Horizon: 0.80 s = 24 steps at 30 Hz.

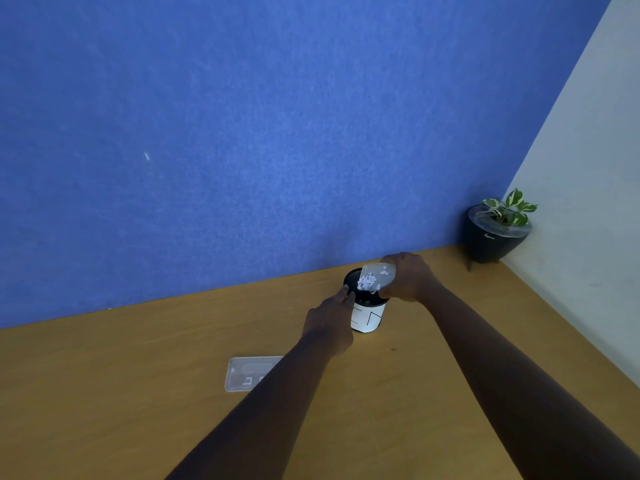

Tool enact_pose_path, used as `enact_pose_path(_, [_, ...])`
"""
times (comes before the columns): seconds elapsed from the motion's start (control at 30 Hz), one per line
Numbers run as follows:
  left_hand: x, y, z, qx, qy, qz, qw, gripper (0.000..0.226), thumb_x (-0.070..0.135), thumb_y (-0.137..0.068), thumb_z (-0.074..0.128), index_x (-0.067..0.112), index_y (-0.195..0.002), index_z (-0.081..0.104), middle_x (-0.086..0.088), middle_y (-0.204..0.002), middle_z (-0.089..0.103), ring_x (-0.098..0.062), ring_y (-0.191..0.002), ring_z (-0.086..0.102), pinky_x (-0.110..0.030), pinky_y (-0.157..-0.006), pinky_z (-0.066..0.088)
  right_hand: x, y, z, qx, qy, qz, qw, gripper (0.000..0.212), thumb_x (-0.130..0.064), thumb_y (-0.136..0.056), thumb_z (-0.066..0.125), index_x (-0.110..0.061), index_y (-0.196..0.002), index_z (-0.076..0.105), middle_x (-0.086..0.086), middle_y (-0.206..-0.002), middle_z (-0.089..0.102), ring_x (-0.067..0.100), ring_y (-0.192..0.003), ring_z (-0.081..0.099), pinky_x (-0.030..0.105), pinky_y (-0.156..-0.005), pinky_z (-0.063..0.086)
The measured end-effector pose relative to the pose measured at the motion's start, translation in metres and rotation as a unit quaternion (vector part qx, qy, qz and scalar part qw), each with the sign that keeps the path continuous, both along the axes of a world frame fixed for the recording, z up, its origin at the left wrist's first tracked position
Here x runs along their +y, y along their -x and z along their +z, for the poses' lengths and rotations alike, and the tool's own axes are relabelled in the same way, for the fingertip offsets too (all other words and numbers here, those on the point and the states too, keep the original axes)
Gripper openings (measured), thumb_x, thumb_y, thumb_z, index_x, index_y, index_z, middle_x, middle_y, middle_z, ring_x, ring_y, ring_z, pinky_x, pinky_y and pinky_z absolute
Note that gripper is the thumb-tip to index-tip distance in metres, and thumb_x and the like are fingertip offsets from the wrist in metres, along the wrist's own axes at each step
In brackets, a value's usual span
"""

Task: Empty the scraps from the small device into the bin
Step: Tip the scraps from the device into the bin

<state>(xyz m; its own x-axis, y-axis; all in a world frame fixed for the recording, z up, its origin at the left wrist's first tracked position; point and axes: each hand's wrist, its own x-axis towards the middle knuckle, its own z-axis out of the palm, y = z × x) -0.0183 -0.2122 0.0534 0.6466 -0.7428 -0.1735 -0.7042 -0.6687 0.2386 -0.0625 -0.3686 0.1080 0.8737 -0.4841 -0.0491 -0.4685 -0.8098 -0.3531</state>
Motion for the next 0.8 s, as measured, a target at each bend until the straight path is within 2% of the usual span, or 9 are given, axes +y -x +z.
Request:
enact_pose_path(0.23, [-0.003, 0.000, 0.002, 0.010, -0.017, 0.000, 1.000, 0.074, 0.008, -0.090, 0.048, 0.020, -0.152, 0.011, 0.008, -0.162, 0.000, -0.023, -0.134, 0.039, -0.036, -0.092, 0.046, 0.002, 0.000, -0.005, 0.008, 0.057, 0.064, 0.996, 0.063, -0.020, -0.061, 0.080, -0.011, -0.118, 0.055, 0.012, -0.116, 0.054, 0.026, -0.105, 0.055, 0.033, -0.085, 0.046])
enact_pose_path(0.4, [-0.003, 0.000, 0.004, 0.022, -0.021, 0.002, 1.000, 0.077, 0.004, -0.087, 0.047, 0.020, -0.152, 0.010, 0.008, -0.162, -0.001, -0.025, -0.131, 0.043, -0.037, -0.090, 0.047, 0.007, 0.002, -0.009, 0.015, 0.078, 0.094, 0.992, 0.063, -0.016, -0.061, 0.080, -0.012, -0.118, 0.052, 0.010, -0.118, 0.054, 0.026, -0.105, 0.056, 0.035, -0.083, 0.048])
enact_pose_path(0.53, [-0.002, 0.001, 0.002, 0.031, -0.012, 0.005, 0.999, 0.081, 0.001, -0.085, 0.049, 0.021, -0.152, 0.008, 0.010, -0.162, -0.003, -0.026, -0.123, 0.051, -0.032, -0.079, 0.047, 0.008, 0.004, -0.012, 0.012, 0.067, 0.093, 0.993, 0.062, -0.014, -0.060, 0.081, -0.013, -0.117, 0.056, 0.008, -0.124, 0.046, 0.026, -0.102, 0.058, 0.035, -0.081, 0.051])
enact_pose_path(0.67, [-0.001, 0.002, 0.004, 0.030, -0.017, 0.006, 0.999, 0.081, 0.002, -0.085, 0.048, 0.021, -0.153, 0.008, 0.010, -0.162, -0.003, -0.026, -0.121, 0.053, -0.031, -0.076, 0.045, 0.006, 0.003, -0.011, -0.005, 0.066, 0.101, 0.993, 0.057, -0.016, -0.061, 0.080, -0.013, -0.114, 0.059, 0.007, -0.120, 0.050, 0.025, -0.098, 0.059, 0.031, -0.078, 0.049])
enact_pose_path(0.8, [-0.002, 0.002, 0.006, 0.029, -0.028, 0.003, 0.999, 0.081, 0.003, -0.085, 0.049, 0.020, -0.153, 0.007, 0.009, -0.162, -0.004, -0.026, -0.121, 0.054, -0.030, -0.073, 0.042, 0.003, 0.003, -0.009, -0.021, 0.069, 0.116, 0.991, 0.064, -0.019, -0.062, 0.081, -0.013, -0.120, 0.056, 0.006, -0.121, 0.052, 0.024, -0.101, 0.058, 0.030, -0.079, 0.047])
